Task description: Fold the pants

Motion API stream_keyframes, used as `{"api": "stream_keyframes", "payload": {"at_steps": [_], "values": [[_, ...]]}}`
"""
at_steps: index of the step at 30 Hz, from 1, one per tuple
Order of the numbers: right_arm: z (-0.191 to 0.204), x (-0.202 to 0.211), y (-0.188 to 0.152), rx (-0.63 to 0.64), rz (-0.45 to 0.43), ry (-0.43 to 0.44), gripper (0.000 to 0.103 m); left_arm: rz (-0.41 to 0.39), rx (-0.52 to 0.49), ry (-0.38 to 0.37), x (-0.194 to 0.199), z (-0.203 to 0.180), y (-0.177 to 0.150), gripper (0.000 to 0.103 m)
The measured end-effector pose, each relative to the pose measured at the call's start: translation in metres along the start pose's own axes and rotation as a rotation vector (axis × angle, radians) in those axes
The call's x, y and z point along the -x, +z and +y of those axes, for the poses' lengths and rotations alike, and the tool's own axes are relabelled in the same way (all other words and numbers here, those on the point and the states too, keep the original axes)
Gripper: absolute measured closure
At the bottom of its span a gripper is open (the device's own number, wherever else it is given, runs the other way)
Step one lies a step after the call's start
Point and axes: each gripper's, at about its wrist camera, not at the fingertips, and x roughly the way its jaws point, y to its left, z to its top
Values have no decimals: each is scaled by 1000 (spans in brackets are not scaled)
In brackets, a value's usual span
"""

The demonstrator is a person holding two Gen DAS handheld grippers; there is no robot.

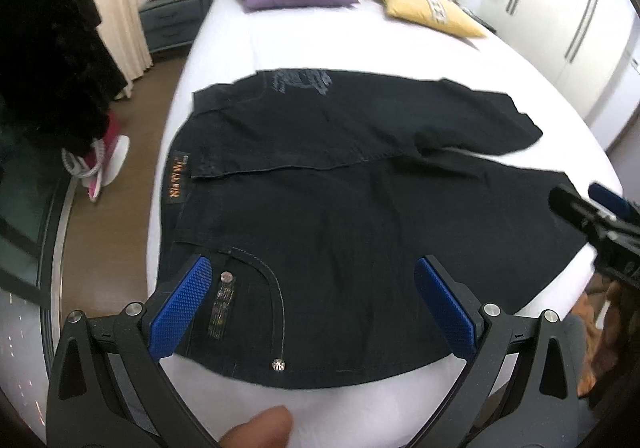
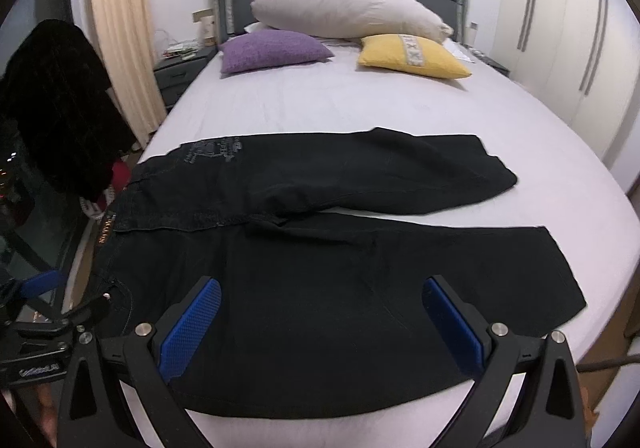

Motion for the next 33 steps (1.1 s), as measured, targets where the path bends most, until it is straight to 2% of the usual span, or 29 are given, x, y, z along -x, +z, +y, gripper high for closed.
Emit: {"api": "stream_keyframes", "payload": {"at_steps": [3,5,8,11,16,20,24,27,28,29,33], "values": [[-8,-4,8,23,-13,55,0,2,-29,-53,-11,3,9,0],[-14,-10,14,57,-24,95,0,88,-23,-102,-30,11,21,0],[-24,-22,26,99,-29,141,0,64,-6,-55,-49,34,56,0],[-36,-38,38,131,-31,187,1,9,-77,-28,-72,52,108,0],[-55,-75,62,176,11,283,10,16,-216,-2,-126,75,194,0],[-60,-102,79,211,35,321,15,116,-340,-27,-190,81,246,0],[-61,-133,91,245,66,384,20,255,-405,-138,-240,88,261,0],[-60,-152,97,273,85,409,22,335,-403,-185,-269,96,268,5],[-58,-159,100,283,90,422,23,357,-391,-207,-277,100,270,13],[-57,-166,104,289,95,431,24,388,-365,-240,-286,105,271,25],[-52,-186,116,298,111,464,28,423,-352,-276,-299,109,276,41]]}}
